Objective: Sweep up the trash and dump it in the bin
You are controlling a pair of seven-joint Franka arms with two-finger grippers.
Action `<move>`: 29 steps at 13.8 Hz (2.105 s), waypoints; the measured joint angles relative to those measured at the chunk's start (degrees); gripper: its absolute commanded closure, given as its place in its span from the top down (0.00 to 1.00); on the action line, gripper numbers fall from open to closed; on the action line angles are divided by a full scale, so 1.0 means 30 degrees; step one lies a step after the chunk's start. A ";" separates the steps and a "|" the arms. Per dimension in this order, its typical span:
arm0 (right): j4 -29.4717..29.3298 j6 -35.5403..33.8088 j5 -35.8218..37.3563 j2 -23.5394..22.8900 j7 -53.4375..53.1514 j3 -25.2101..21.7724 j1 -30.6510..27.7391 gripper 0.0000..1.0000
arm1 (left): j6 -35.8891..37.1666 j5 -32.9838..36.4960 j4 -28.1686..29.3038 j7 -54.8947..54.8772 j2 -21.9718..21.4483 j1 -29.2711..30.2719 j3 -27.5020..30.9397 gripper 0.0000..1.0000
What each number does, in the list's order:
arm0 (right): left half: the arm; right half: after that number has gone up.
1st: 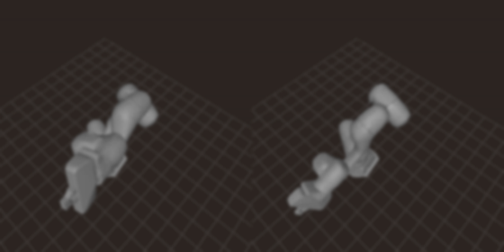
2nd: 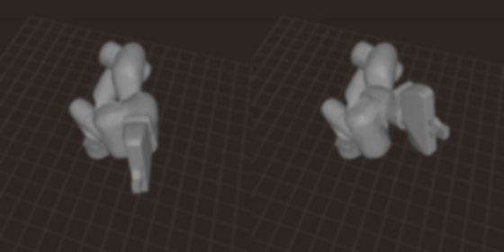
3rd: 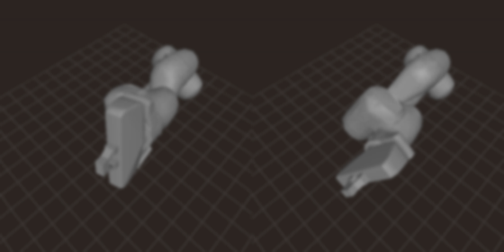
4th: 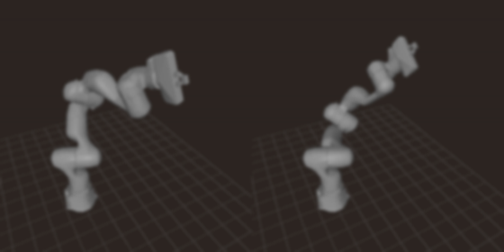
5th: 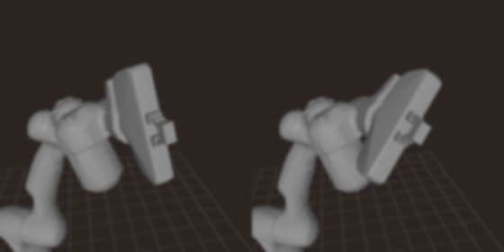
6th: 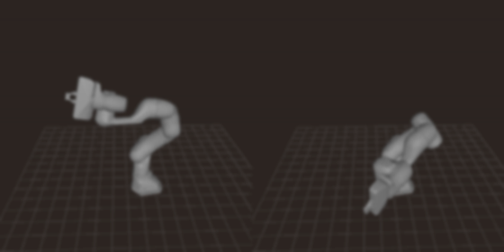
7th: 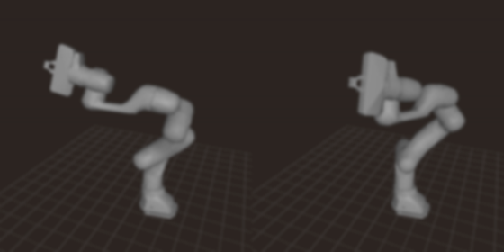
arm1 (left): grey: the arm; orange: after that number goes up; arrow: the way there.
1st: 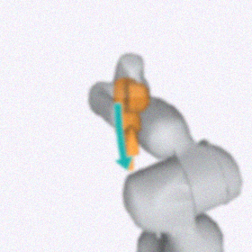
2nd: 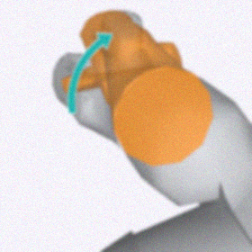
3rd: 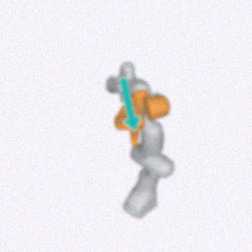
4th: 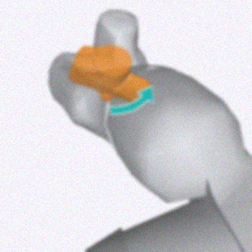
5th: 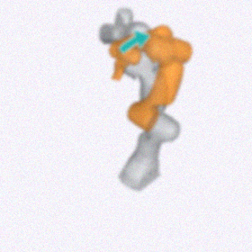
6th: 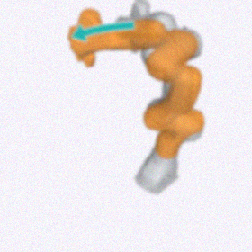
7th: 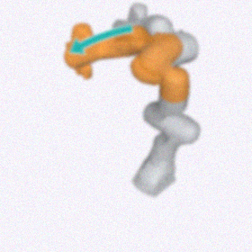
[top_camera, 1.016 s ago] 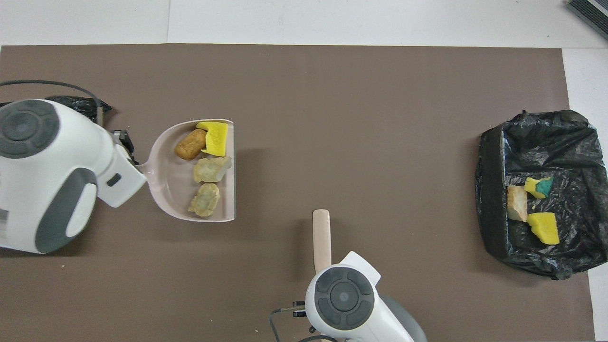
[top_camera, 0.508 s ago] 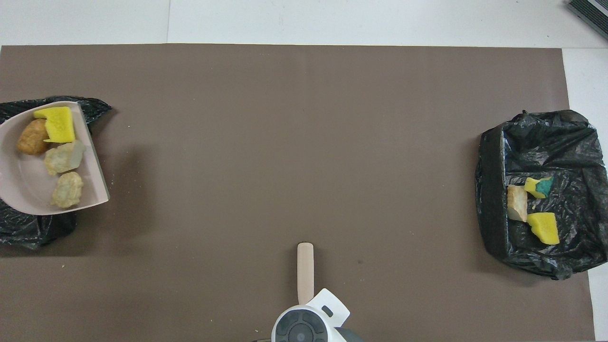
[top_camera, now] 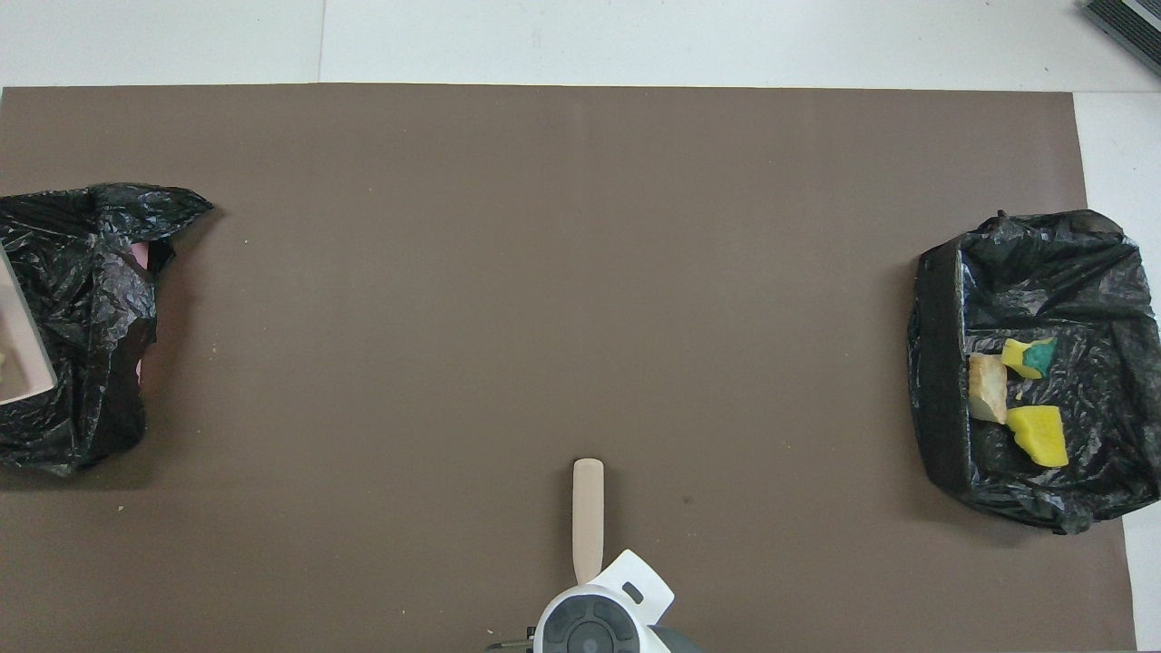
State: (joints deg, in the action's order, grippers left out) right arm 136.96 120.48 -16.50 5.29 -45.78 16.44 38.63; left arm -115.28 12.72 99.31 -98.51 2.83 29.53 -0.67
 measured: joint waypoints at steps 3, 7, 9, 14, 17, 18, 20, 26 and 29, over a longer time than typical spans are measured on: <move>0.0217 0.0099 0.0053 0.0001 0.0055 0.0004 0.0107 0.79 | -0.0427 0.2764 -0.1706 -0.0485 0.1744 0.0554 -0.0001 0.00; 0.0206 0.0163 0.0804 0.0000 0.0282 0.0004 0.0133 1.00 | -0.0909 0.6887 -0.2083 -0.0455 0.2514 0.0527 -0.0194 0.00; -0.0156 0.0300 0.1465 -0.0001 0.0286 -0.0049 0.0072 1.00 | -0.0908 0.8341 -0.2074 -0.0454 0.2709 0.0519 -0.0223 0.00; -0.2312 0.0364 0.3704 0.0091 0.0419 -0.0312 -0.2951 1.00 | 0.0604 1.2214 -0.2096 -0.0408 0.3038 -0.0727 -0.0374 0.00; -0.3550 0.0362 0.5188 0.0091 0.1939 -0.0438 -0.5836 1.00 | 0.1273 1.3028 -0.2208 -0.0345 0.3037 -0.1246 -0.0384 0.00; -0.3757 0.0362 0.5672 0.0087 0.2666 -0.0460 -0.6884 1.00 | 0.1394 1.3072 -0.2244 -0.0345 0.3036 -0.1248 -0.0374 0.00; -0.3922 0.0382 0.7575 -0.0044 0.3519 -0.0473 -0.8688 1.00 | 0.1838 1.3087 -0.2382 -0.0331 0.3027 -0.1342 -0.0391 0.00; -0.6971 -0.0325 0.8854 -0.0471 0.5088 -0.0456 -1.1024 1.00 | 0.4420 1.0187 -0.2875 0.3986 0.2267 -0.2986 -0.0605 0.00; -0.8182 -0.0869 0.8854 -0.0268 0.5831 -0.0495 -1.1924 1.00 | 0.5114 0.5864 -0.2280 0.6970 0.2053 -0.3292 -0.0706 0.00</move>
State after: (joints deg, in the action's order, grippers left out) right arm 112.41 117.88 10.06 4.49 -28.29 14.96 2.86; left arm -99.94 30.31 92.48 -77.60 8.98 19.66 -2.79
